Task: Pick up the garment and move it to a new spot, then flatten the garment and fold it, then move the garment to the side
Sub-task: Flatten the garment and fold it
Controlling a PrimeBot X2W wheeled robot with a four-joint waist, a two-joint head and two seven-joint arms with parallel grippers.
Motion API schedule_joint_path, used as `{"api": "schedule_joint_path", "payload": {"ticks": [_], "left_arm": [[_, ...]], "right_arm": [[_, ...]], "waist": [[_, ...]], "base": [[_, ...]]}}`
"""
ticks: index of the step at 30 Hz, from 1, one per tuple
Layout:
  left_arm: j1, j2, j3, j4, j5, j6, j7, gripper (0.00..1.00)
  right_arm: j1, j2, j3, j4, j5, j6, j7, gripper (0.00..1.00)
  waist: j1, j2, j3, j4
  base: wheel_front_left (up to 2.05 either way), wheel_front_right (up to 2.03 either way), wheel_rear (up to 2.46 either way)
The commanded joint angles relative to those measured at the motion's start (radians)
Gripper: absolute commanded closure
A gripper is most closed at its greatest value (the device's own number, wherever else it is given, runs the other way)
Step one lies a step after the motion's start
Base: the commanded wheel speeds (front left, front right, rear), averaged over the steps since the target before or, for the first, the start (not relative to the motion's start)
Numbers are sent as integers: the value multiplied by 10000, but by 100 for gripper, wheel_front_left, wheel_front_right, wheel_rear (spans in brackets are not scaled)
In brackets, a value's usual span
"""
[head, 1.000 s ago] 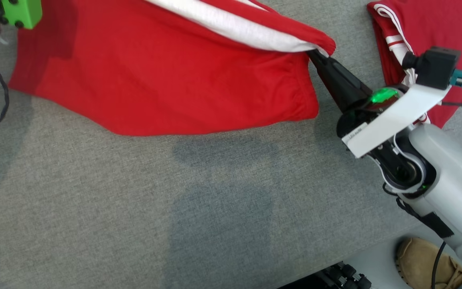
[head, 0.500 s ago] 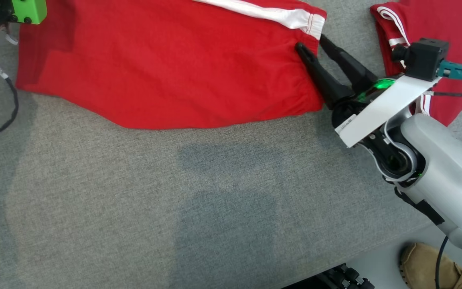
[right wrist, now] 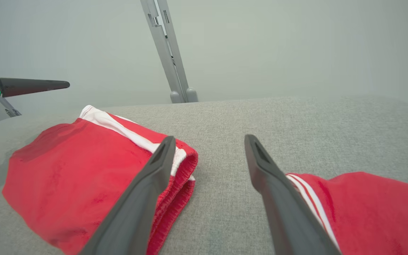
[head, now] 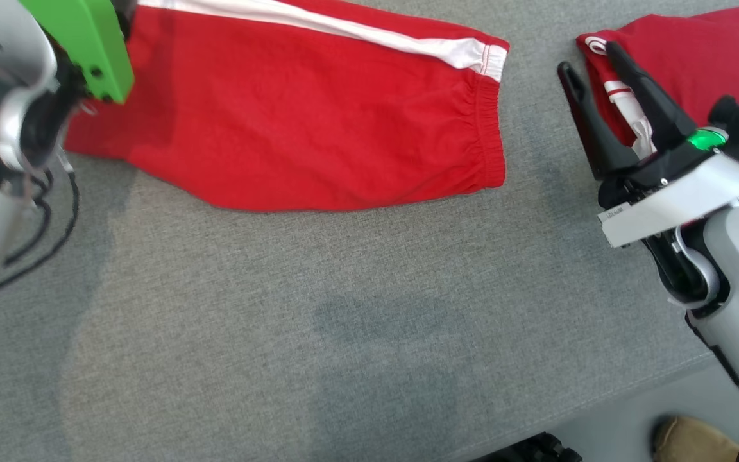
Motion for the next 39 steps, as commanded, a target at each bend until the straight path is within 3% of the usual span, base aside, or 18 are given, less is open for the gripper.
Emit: {"api": "schedule_joint_path", "payload": {"ticks": [1, 5, 12, 19, 27, 39], "left_arm": [[555, -14, 12, -163, 126, -48, -623, 0], [1620, -108, 82, -412, 354, 16, -2176, 0], [2911, -465, 252, 36, 665, -37, -4746, 0], [3161, -957, 222, 1500, 905, -511, -6528, 0], [2711, -1562, 153, 3725, 633, -1158, -6628, 0], [2319, -2171, -385, 5345, 56, -1888, -4444, 0]], "right_arm": [[619, 393, -724, -296, -816, -2, -42, 0], [1930, 1305, -2501, -1290, -2872, -2, -48, 0], [3827, 2963, -4750, -3224, -6055, -6, -49, 0], [4867, 4076, -5770, -3628, -7446, -7, -48, 0], [5295, 4468, -6095, -2564, -7444, -9, -46, 0], [5635, 4673, -6370, -2103, -7414, -9, -46, 0]], "waist": [[0, 0, -396, 98], [0, 0, -786, 262], [0, 0, -1151, 527], [0, 0, -1137, 612], [0, 0, -1003, 633], [0, 0, -1135, 643]], "base": [[0, 0, 0], [0, 0, 0], [0, 0, 0], [0, 0, 0], [0, 0, 0], [0, 0, 0]]}}
